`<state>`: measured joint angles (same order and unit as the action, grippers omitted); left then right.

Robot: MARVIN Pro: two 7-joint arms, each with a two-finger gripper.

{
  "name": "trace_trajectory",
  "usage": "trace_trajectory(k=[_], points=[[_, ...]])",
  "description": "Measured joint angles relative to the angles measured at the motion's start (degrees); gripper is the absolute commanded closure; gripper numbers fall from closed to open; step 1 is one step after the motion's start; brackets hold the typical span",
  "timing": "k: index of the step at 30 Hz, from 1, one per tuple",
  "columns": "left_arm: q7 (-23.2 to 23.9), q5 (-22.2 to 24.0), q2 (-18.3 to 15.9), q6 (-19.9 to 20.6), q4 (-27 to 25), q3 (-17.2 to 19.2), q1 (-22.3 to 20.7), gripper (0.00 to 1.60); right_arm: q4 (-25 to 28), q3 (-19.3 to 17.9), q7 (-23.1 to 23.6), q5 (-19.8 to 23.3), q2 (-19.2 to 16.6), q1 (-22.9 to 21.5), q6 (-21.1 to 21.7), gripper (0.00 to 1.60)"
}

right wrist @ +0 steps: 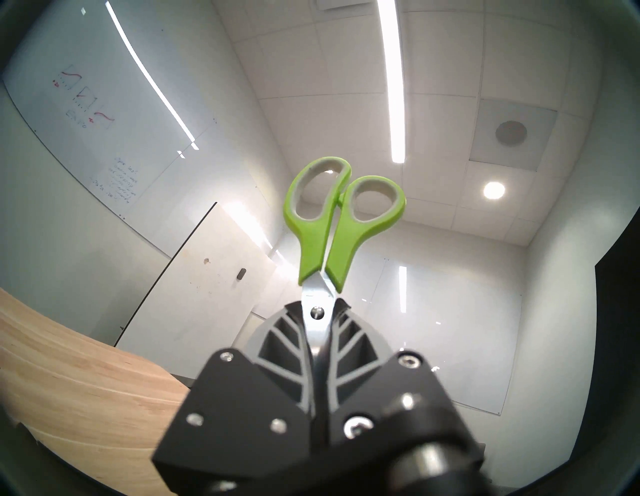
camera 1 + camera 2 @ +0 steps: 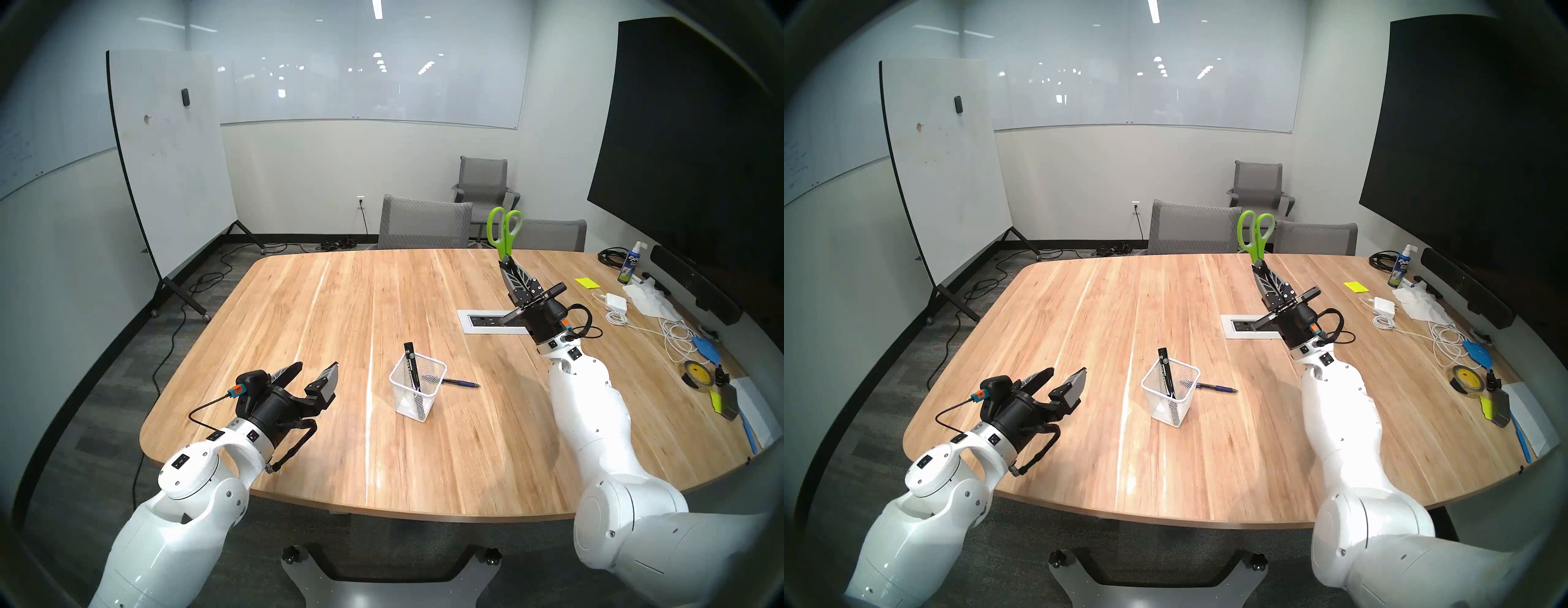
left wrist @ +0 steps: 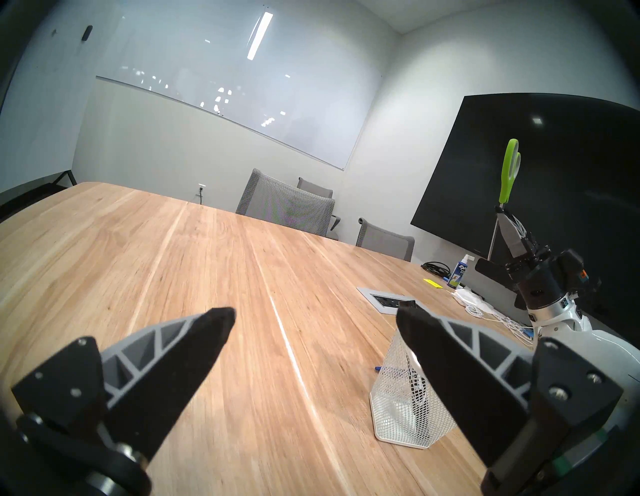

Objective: Place the pen, the marker, and the scissors into the pen holder

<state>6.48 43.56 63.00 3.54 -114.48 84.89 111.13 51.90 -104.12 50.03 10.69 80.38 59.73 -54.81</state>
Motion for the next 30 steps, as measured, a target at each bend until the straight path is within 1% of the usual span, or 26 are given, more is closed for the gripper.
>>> trace_trajectory(k=[6,8,12,15,19,22,24,27,29,30], points=[[0.03,-0.01,0.05,0.00,-0.14,0.10,0.04,0.00,3.95,0.65,0.00,1.96,0.01,3.05,-0.02,1.60],[0.03,-0.01,0.08,0.00,-0.30,0.18,0.11,0.00,6.03,1.12,0.06,3.25,-0.03,4.74,0.15,1.60],[0.03,-0.01,0.12,0.00,-0.64,0.35,0.38,0.00,8.65,1.82,1.00,5.45,-0.38,7.06,1.81,1.60],[-0.01,0.01,0.15,0.03,-0.98,0.49,0.76,0.00,10.72,2.40,3.10,7.52,-0.87,8.87,4.38,1.60],[-0.32,0.14,0.20,0.09,-1.58,0.78,1.43,0.00,13.98,3.24,6.38,11.56,-1.89,11.48,9.62,1.60],[-0.64,0.19,0.21,0.15,-1.84,0.89,1.68,0.00,15.34,3.53,7.59,13.43,-2.39,12.42,11.79,1.60],[-1.27,0.25,0.23,0.33,-2.20,1.01,2.02,0.00,17.61,3.85,9.31,16.34,-3.20,13.88,15.32,1.60],[-1.84,0.30,0.24,0.69,-2.51,1.07,2.28,0.00,19.74,3.88,10.79,18.83,-3.93,15.27,18.56,1.60],[-2.05,0.33,0.24,0.87,-2.63,1.09,2.38,0.00,20.61,3.78,11.31,19.71,-4.19,15.88,19.91,1.60],[-2.34,0.37,0.24,1.14,-2.78,1.11,2.50,0.00,22.08,3.49,12.07,20.84,-4.59,16.90,22.07,1.60]])
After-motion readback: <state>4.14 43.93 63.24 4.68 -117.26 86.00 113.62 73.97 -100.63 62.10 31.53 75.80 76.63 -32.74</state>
